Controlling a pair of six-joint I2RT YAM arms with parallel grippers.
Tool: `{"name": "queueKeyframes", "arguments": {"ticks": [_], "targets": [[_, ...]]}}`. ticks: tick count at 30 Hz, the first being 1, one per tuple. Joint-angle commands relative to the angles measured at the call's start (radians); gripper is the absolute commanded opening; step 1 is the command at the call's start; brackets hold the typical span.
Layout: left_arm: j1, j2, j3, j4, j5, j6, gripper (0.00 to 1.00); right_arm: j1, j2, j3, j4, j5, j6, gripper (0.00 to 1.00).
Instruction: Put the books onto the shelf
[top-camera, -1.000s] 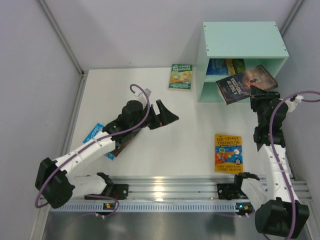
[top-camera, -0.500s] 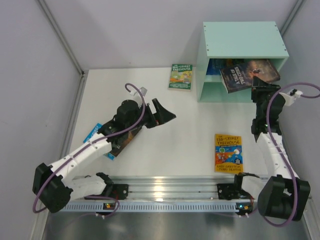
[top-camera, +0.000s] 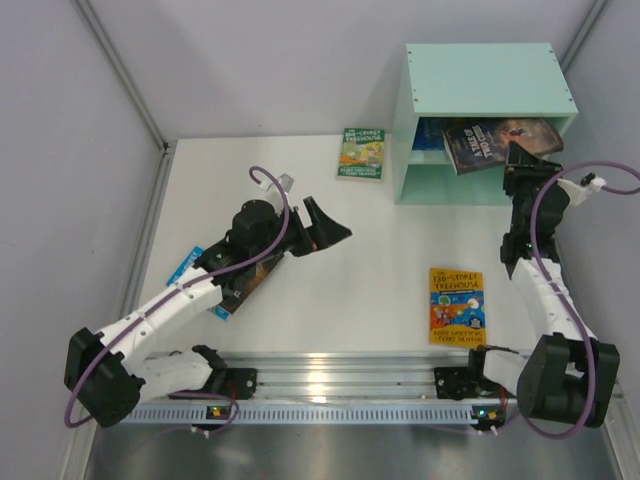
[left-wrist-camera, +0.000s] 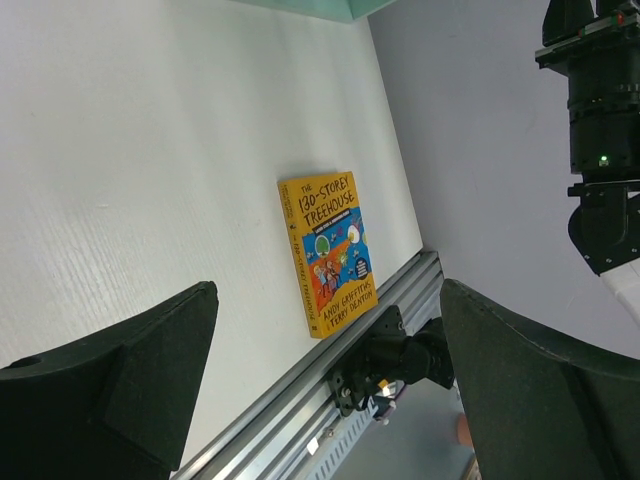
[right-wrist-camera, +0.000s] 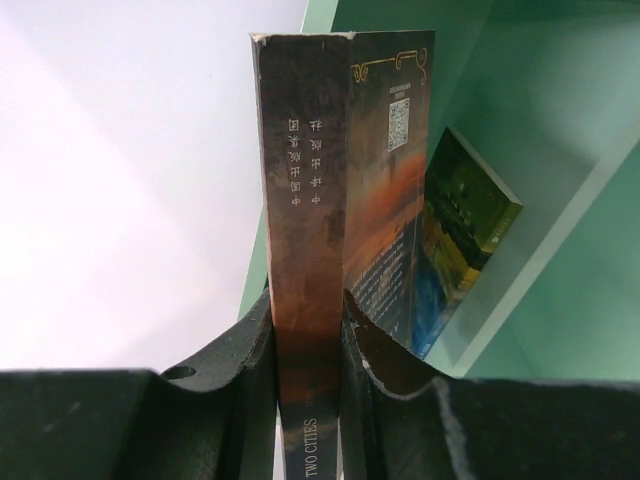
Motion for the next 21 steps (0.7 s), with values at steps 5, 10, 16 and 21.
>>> {"name": "queueKeyframes", "arguments": {"ticks": [5, 10, 16, 21], "targets": [[0.008, 0.000, 0.015, 0.047, 0.023, 0.027, 0.97, 0.009, 0.040, 0.095, 0.337, 0.015, 0.067, 0.00], [0.014, 0.004, 0.012, 0.054, 0.037, 0.029, 0.97, 0.034, 0.089, 0.104, 0.385, 0.020, 0.072, 0.00], [0.025, 0.003, 0.017, 0.054, 0.052, 0.041, 0.97, 0.055, 0.152, 0.093, 0.479, 0.031, 0.080, 0.00], [0.036, -0.002, 0.020, 0.054, 0.060, 0.049, 0.97, 0.075, 0.194, 0.109, 0.517, 0.045, 0.060, 0.00]]}}
